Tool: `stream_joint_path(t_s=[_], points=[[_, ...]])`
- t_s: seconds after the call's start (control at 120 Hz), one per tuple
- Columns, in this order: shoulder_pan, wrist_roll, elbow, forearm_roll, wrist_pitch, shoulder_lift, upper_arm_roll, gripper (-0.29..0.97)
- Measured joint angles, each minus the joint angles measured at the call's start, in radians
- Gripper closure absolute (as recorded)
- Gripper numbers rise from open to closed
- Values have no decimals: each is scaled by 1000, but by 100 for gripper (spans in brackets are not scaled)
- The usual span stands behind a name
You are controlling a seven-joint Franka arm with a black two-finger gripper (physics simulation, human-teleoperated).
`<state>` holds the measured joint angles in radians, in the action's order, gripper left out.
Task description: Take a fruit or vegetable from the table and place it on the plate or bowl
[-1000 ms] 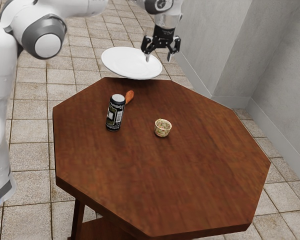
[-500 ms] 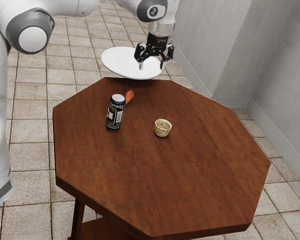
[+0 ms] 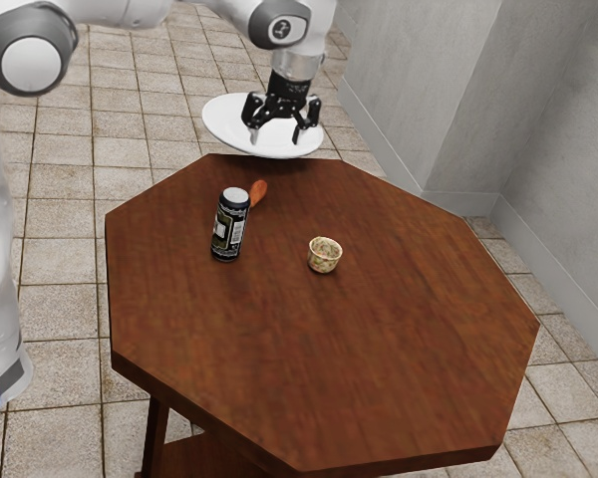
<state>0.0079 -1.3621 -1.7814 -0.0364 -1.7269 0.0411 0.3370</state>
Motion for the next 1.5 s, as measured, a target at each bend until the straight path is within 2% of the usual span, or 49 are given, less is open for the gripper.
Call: stream_joint_path(t_s=[0.375, 0.892, 1.5], points=[[7, 4, -82, -16, -83, 2, 2, 0], [13, 76, -165, 4, -198, -10, 24, 0], [8, 112, -244, 9, -227, 22, 26, 0]])
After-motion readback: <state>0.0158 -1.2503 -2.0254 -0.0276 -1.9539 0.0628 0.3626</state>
